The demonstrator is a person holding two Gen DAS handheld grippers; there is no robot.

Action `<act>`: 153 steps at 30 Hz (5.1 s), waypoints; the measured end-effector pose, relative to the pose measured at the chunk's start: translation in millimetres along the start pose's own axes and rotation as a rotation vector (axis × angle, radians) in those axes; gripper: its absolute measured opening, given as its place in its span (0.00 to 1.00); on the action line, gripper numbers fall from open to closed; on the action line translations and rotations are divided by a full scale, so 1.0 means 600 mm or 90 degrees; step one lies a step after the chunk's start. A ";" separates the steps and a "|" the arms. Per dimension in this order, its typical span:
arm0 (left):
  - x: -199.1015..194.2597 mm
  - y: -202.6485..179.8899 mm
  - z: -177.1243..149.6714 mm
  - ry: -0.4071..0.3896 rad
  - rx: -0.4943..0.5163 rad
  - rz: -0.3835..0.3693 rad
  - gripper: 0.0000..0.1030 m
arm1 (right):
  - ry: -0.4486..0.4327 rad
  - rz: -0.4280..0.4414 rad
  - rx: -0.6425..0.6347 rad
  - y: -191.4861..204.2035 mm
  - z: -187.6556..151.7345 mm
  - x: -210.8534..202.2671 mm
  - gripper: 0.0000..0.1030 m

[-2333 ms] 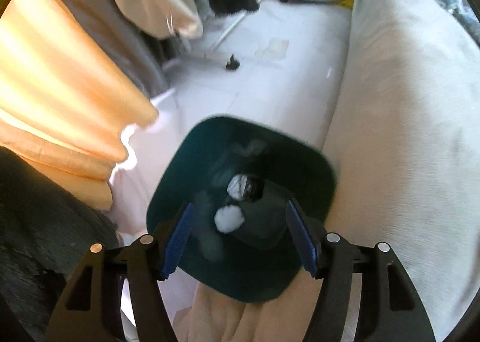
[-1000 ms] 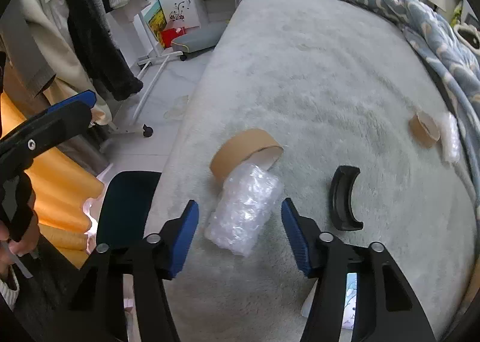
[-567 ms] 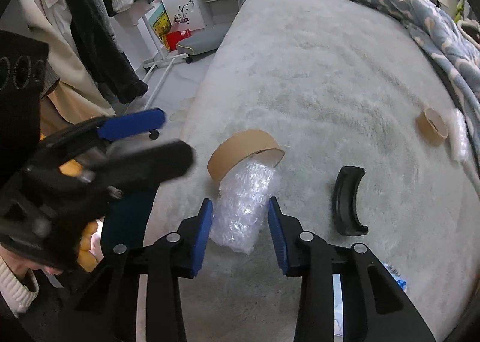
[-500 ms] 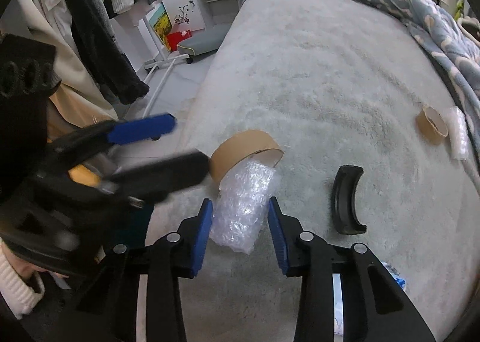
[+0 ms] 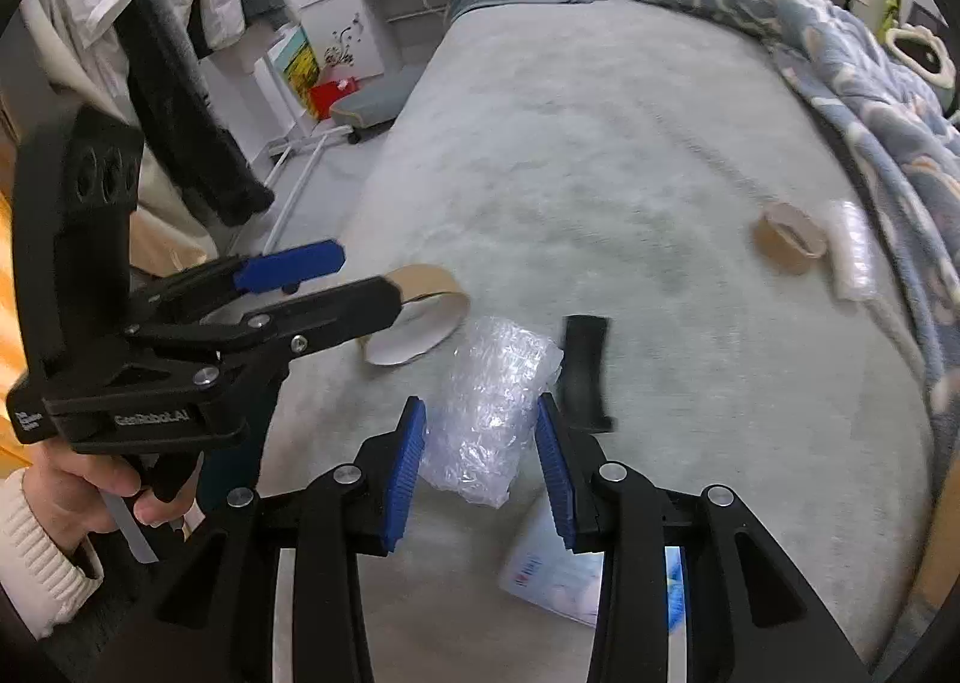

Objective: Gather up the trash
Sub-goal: 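Grasp the brown tape roll with the left tool while the right tool holds bubble wrap, then carry both items over the green bin and open both tools to drop them, then reach the right tool to the blue diaper pack and grasp it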

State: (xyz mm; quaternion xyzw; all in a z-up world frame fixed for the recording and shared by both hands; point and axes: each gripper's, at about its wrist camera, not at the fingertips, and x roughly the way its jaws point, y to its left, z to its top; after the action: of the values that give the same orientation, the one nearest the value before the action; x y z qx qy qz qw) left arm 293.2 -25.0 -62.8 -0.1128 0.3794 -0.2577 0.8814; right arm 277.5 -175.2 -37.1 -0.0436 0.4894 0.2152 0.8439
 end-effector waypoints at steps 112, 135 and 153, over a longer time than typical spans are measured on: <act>-0.294 0.336 -0.234 0.154 -0.201 0.290 0.67 | 0.244 0.081 -0.124 0.389 -0.098 0.317 0.38; -0.407 0.215 -0.102 -0.106 -0.084 0.280 0.57 | 0.139 0.103 -0.130 0.368 -0.069 0.200 0.66; -0.364 0.058 -0.032 -0.168 -0.038 0.160 0.67 | -0.047 -0.036 0.006 0.171 -0.042 0.024 0.79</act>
State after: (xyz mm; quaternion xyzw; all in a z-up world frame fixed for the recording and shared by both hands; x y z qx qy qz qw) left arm 165.8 122.4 43.8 -0.1234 0.2789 -0.1168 0.9452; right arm 221.6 -85.1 -48.3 -0.0454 0.4579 0.1904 0.8672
